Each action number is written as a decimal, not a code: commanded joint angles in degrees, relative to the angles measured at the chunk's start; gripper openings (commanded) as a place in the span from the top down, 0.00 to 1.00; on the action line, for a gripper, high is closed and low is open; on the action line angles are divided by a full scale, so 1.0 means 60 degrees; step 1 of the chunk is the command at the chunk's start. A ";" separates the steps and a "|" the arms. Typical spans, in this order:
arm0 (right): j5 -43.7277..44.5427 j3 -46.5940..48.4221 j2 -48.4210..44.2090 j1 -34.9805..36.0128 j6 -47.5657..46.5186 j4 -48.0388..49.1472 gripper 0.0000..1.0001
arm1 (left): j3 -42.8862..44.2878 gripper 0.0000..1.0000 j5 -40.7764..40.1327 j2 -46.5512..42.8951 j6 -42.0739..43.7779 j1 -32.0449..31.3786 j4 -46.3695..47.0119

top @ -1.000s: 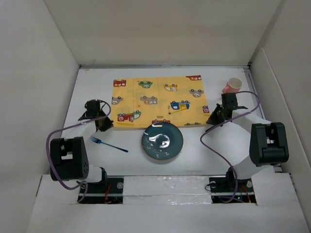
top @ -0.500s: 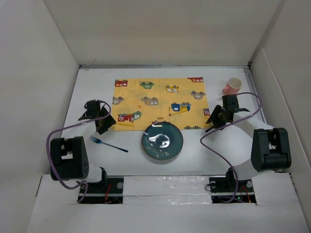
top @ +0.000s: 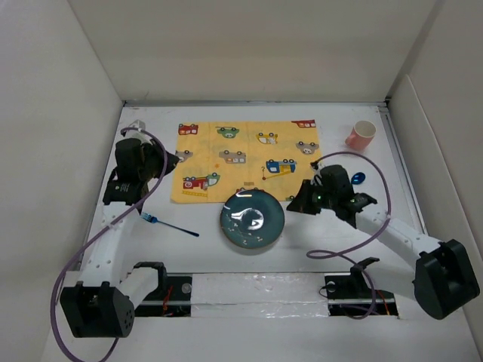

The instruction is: Set the dinner table for one person

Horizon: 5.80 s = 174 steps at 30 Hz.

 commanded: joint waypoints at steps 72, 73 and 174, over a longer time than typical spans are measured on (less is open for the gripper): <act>-0.3025 0.7410 0.9233 -0.1434 0.2022 0.2738 0.84 | 0.2731 0.69 0.1215 0.1975 0.1616 -0.0658 -0.0580; -0.2997 0.7367 0.9248 -0.1434 0.2006 0.2693 0.79 | 0.2760 0.69 0.1172 0.1990 0.1616 -0.0658 -0.0580; 0.5793 1.7415 1.2162 -0.2592 -0.1407 -0.6184 1.00 | 0.2599 0.63 0.0585 0.2503 0.1469 -0.0746 -0.0580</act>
